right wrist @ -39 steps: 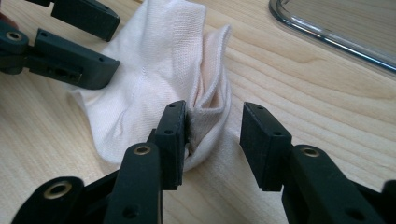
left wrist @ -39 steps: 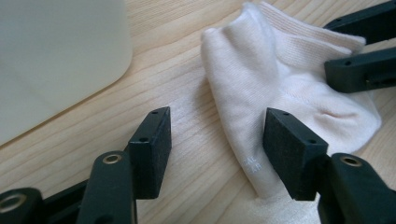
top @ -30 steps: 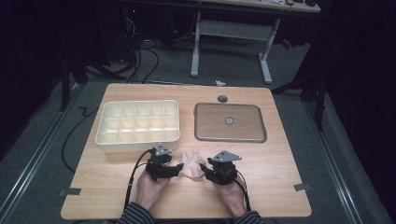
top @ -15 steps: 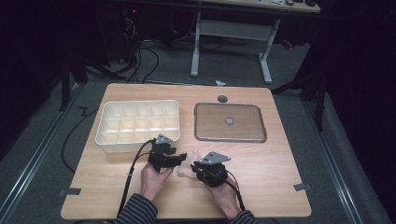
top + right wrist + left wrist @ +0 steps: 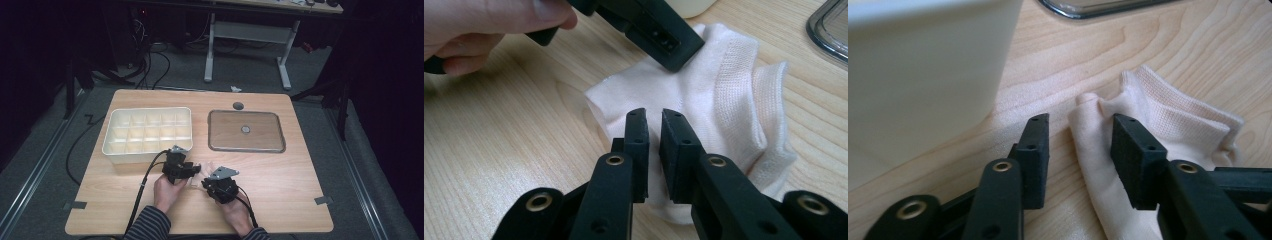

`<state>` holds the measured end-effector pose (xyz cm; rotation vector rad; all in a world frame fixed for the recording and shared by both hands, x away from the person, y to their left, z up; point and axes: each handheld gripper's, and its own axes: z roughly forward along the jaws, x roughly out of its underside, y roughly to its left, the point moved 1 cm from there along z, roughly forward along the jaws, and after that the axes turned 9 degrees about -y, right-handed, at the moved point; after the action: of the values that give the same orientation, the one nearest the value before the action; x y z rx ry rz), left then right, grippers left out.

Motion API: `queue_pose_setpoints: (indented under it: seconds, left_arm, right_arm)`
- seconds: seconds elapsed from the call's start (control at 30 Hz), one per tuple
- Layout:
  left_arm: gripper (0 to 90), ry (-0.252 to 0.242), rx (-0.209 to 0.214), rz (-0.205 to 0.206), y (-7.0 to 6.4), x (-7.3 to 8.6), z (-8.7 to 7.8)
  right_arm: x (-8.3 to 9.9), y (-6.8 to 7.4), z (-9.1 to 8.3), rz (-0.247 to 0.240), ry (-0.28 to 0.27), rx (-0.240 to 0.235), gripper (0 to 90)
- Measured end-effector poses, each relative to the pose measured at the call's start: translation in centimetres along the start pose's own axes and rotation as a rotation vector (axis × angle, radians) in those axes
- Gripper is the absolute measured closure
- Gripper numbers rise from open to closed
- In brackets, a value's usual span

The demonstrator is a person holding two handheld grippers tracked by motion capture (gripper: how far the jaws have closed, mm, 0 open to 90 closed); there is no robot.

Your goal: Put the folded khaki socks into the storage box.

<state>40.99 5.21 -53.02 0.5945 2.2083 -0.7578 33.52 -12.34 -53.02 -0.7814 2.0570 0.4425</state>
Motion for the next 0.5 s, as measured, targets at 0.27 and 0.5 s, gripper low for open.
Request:
queue_pose_setpoints:
  seconds: [0.27, 0.5]
  left_arm:
    - [76.4, 0.004, 0.023, 0.020, -0.23, 0.29, 0.42]
    - [84.4, 0.006, 0.010, 0.049, -0.76, 0.33, 0.21]
  right_arm:
    - [0.40, -0.10, -0.07, -0.018, -0.007, -0.009, 83.3]
    - [0.42, -0.15, -0.13, -0.024, -0.004, -0.012, 83.3]
